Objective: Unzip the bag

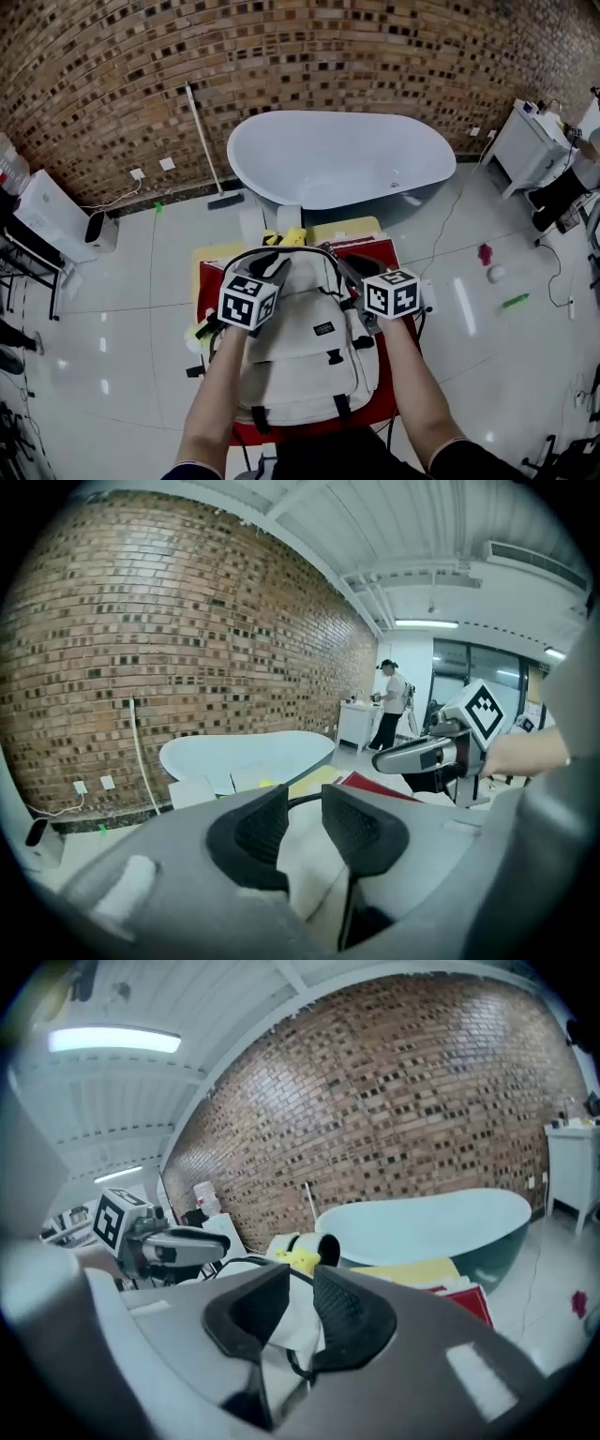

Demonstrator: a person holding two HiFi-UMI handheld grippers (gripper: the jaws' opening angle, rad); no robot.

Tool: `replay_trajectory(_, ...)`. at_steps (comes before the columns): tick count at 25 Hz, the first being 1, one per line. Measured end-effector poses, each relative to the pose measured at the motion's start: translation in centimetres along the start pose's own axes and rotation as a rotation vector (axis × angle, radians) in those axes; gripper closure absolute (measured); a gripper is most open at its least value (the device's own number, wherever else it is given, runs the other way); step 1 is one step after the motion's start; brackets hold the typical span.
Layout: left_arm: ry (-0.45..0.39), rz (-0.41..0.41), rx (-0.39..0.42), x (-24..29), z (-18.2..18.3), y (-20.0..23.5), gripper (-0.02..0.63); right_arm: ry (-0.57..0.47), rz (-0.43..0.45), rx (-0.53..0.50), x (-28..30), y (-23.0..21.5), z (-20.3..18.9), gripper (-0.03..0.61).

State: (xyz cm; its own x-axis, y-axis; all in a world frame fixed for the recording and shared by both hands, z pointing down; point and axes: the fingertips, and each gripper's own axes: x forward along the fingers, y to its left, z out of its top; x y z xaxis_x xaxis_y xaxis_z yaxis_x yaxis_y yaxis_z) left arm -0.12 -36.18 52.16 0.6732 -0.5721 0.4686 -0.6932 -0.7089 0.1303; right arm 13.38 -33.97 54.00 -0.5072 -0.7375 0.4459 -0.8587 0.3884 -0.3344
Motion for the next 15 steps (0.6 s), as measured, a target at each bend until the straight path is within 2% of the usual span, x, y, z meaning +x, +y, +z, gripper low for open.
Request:
replay_trajectory(5, -0.139, 0.005, -0.079, -4.5, 2.9, -1.7, 0.500, -0.131, 0.061, -0.141, -2.4, 5.5, 4.4, 0.569)
replay_trajectory(9, -0.221, 0.018, -0.083, -7.9, 4.7, -2.7, 0.500, -0.227, 0.118, -0.244, -3.8, 10.3, 7.1, 0.571)
replay_trajectory(13, -0.307, 0.041, -0.095, -11.5, 6.6, -3.8, 0.503, -0.277, 0.178, -0.301, -5.1, 14.5, 8.1, 0.571)
replay_trajectory(15, -0.349, 0.052, -0.075, -13.0, 7.6, -4.5, 0.531, -0.296, 0.209, -0.319, -5.6, 16.1, 8.7, 0.572)
